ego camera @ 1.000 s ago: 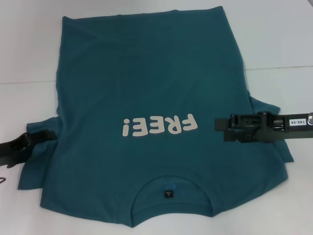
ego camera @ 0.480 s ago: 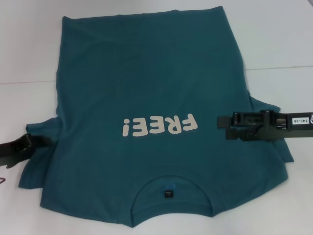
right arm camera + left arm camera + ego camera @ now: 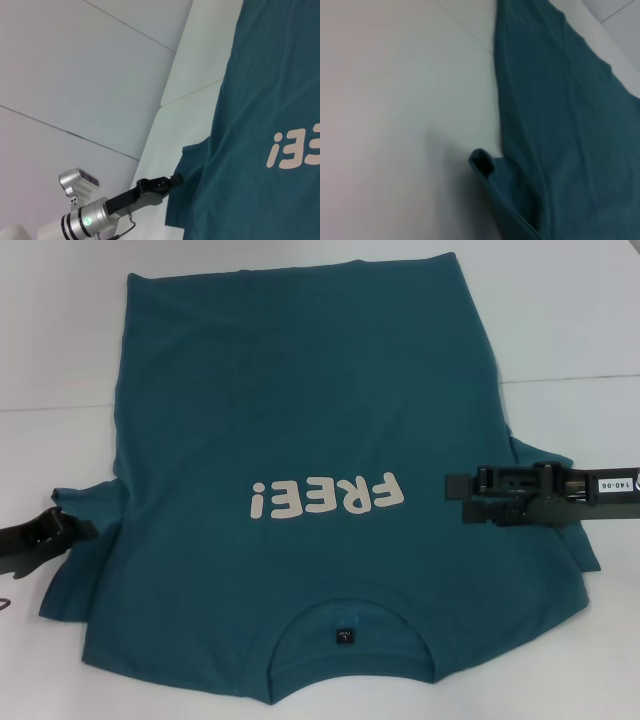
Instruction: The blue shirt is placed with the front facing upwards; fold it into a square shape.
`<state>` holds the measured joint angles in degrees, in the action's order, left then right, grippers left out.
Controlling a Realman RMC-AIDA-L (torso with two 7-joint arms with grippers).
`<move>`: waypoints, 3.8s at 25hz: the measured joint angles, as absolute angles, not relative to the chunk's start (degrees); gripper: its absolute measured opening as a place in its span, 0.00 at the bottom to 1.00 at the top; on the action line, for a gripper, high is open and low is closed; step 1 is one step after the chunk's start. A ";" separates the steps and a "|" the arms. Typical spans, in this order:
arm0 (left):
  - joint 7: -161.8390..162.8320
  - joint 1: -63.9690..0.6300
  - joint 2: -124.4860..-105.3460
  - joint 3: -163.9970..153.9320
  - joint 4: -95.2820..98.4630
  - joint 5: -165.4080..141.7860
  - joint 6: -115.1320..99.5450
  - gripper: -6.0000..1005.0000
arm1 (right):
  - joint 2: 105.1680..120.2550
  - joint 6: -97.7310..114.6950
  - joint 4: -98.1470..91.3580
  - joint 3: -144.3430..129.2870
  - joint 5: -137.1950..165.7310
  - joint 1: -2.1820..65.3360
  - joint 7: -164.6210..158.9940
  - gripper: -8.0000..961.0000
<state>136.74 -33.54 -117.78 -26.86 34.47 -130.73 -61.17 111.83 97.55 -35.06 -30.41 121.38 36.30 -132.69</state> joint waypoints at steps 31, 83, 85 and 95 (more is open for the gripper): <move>139.27 -36.11 -114.27 -27.97 43.22 -136.63 -68.60 0.01 | 111.66 97.19 -34.98 -30.41 121.38 36.03 -132.66 0.97; 140.41 -37.87 -115.97 -31.38 36.36 -126.35 -68.16 0.83 | 111.35 95.83 -34.89 -31.00 121.76 35.72 -132.47 0.97; 140.85 -37.10 -116.28 -31.06 36.36 -126.35 -66.62 0.85 | 111.35 95.83 -34.88 -31.24 121.93 35.57 -132.76 0.97; 141.31 -37.88 -118.19 -31.14 33.25 -125.02 -59.12 0.93 | 111.32 94.59 -32.76 -30.56 121.84 34.93 -133.11 0.97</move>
